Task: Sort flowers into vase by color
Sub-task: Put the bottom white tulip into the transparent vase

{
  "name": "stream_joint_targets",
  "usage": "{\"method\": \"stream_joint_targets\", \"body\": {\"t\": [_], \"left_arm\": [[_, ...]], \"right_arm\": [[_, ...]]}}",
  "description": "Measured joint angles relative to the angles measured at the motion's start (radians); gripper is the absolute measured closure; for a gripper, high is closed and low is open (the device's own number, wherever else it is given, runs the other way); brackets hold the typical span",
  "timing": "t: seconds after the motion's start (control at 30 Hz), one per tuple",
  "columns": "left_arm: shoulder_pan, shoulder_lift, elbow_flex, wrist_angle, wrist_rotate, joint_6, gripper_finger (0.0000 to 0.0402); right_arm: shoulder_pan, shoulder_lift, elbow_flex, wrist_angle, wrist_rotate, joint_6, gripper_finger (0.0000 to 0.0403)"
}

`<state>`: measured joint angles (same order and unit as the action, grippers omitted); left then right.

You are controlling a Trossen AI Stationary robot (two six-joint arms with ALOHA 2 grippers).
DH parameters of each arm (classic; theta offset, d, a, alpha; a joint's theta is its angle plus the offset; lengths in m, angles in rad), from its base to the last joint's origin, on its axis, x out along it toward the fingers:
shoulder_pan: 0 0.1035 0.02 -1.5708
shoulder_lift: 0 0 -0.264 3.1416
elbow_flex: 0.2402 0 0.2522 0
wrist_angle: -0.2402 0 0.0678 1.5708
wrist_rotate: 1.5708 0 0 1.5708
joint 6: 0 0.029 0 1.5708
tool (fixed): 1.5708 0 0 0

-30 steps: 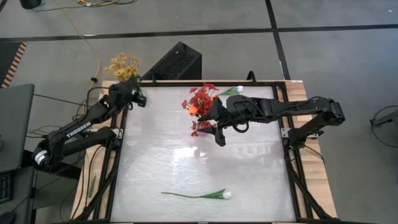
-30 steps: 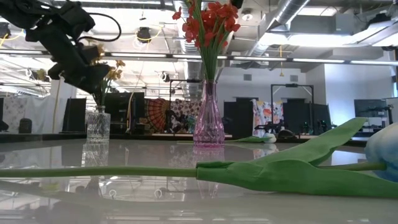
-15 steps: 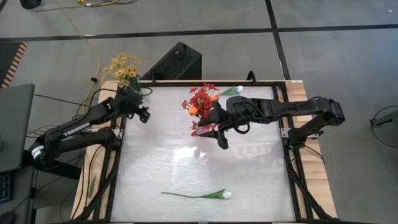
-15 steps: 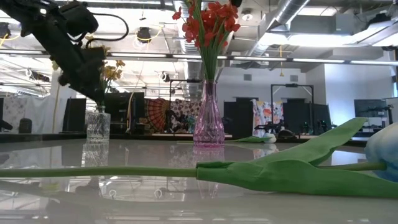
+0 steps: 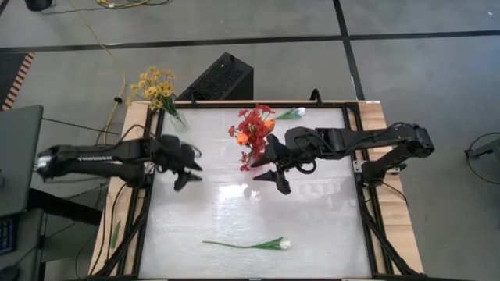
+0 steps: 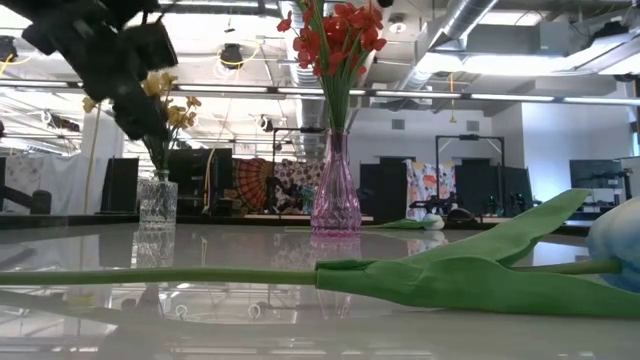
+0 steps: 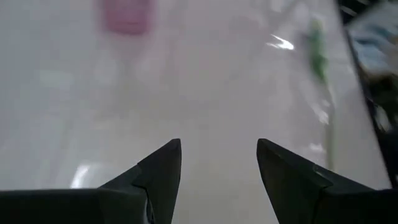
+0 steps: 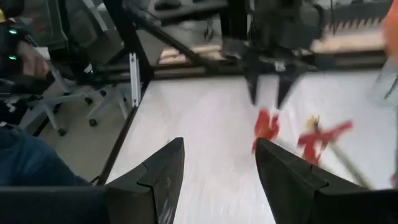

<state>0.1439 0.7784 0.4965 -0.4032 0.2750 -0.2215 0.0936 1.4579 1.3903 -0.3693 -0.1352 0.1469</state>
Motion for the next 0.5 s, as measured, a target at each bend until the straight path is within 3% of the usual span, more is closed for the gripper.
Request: {"method": "stream_joint_targets", "body": {"t": [0.27,0.5], "left_arm": [[-0.383,0.186,0.0,0.226,-0.141,0.048,0.0204],[-0.559,0.423,0.008,0.429,-0.243,-0.005,0.0205]], "right_arm": [[0.093,0.0,-0.008,-0.302,0.001,0.117,0.018],[0.183,0.001,-0.101,-0.376,0.002,0.186,0.018]]}}
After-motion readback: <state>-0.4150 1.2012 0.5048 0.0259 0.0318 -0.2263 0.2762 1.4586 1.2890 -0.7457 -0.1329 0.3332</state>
